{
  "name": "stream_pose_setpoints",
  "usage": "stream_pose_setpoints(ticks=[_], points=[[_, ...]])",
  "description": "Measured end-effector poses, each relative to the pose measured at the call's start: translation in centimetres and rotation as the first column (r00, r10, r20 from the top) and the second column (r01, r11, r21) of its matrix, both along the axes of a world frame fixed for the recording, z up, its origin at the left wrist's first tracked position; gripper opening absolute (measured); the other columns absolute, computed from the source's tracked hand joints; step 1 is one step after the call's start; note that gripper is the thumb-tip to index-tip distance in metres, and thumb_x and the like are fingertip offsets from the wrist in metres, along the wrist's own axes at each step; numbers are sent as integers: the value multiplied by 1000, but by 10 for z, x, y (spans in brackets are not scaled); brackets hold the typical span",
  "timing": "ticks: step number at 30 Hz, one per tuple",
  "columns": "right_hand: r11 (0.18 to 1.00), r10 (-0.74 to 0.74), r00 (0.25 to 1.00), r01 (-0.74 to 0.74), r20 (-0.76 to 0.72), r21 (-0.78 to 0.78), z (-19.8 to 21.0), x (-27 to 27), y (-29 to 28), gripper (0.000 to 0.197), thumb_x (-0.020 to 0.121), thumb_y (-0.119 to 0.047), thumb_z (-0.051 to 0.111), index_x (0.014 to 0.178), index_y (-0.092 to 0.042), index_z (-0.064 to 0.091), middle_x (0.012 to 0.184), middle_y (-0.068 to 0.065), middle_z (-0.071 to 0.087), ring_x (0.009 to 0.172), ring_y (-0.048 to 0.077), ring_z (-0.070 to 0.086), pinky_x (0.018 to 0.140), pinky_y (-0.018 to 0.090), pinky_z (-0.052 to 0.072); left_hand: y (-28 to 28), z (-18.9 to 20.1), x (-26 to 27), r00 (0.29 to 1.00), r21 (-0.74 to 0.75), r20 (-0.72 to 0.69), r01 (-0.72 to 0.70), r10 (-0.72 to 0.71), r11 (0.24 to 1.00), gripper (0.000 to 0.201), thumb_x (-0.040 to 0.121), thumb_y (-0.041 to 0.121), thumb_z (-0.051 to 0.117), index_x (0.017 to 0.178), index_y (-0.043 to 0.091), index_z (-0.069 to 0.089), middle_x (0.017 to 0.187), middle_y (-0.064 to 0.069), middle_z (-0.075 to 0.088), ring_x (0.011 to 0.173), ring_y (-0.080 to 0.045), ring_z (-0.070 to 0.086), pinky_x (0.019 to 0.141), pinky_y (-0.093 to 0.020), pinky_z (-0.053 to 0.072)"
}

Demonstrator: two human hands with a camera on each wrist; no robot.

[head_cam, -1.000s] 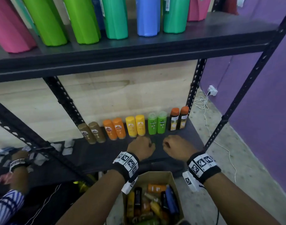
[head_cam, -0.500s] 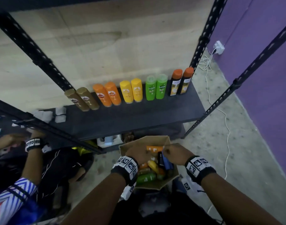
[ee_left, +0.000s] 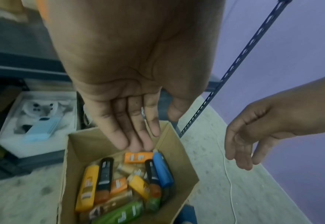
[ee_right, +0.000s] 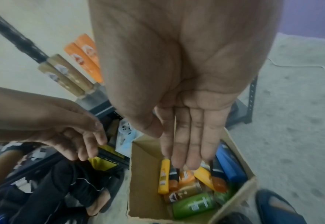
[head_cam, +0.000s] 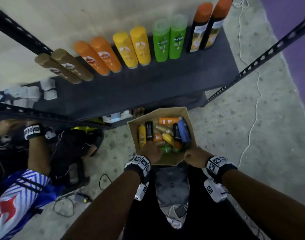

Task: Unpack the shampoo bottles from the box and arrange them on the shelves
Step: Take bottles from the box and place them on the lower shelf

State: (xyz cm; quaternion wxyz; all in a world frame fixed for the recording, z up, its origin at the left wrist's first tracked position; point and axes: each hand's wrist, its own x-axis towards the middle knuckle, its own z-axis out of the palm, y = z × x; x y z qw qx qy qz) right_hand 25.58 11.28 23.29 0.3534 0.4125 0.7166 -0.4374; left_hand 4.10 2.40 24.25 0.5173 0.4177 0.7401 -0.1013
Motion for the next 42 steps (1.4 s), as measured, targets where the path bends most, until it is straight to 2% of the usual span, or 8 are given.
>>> stream_pose_setpoints(ticks=[5,8,13,17,25,29,35,42], points=[[992,-123,992,123,3,-22,-72,6,-4,29,103,-15,45,74,-12,50,91,27,65,74,25,50,69,34,36,-1,-64,5,998,-67,28,-57,59,996,46,106,34,46,86,-3,66,86,-20,64,81,-33,63,76,-42,54],[997,-80,997,80,-2,-9,-111,-2,-10,43,100,-14,47,57,-15,42,62,4,46,55,16,36,64,28,25,0,-109,8,997,-98,40,-62,66,993,50,107,30,45,64,6,50,63,-11,50,59,-26,48,57,-33,40],[995,-98,995,98,-9,-27,-179,-19,-21,44,99,-16,47,56,-22,42,80,13,65,74,22,52,65,27,28,-3,-185,3,995,-146,49,-74,82,987,42,105,29,48,92,-7,66,99,-27,68,94,-39,66,83,-46,54],[994,-104,993,102,58,25,-236,-26,-19,27,101,-19,48,94,-8,72,113,20,71,108,37,65,85,33,46,-4,-236,-1,998,-147,7,-57,59,988,34,102,34,52,90,4,60,98,-18,65,87,-33,63,74,-41,52],[999,-33,995,30,96,35,-346,-39,7,29,106,-28,44,120,-12,62,122,22,68,112,37,65,79,32,38,18,-331,14,999,-139,34,37,-33,990,37,102,34,51,122,6,64,125,-17,65,108,-34,64,75,-33,44],[974,-203,968,184,149,134,-386,-39,30,36,103,-29,50,123,-3,66,126,23,64,118,41,59,90,40,45,23,-361,20,996,-125,58,79,-72,989,40,105,35,48,134,9,60,127,-17,65,110,-34,64,74,-34,41],[832,-551,809,514,203,209,-448,-37,70,39,105,-19,44,140,-2,54,150,25,45,139,41,43,112,45,36,24,-407,14,984,-105,142,124,-109,987,34,108,35,42,102,9,63,105,-14,64,85,-25,54,72,-32,37],[847,-532,791,489,303,210,-498,-41,89,65,101,-37,46,158,-11,27,156,18,39,139,35,45,108,41,38,21,-457,-14,993,-146,114,39,-23,988,33,105,43,41,102,19,63,106,-9,66,85,-23,59,73,-31,42]])
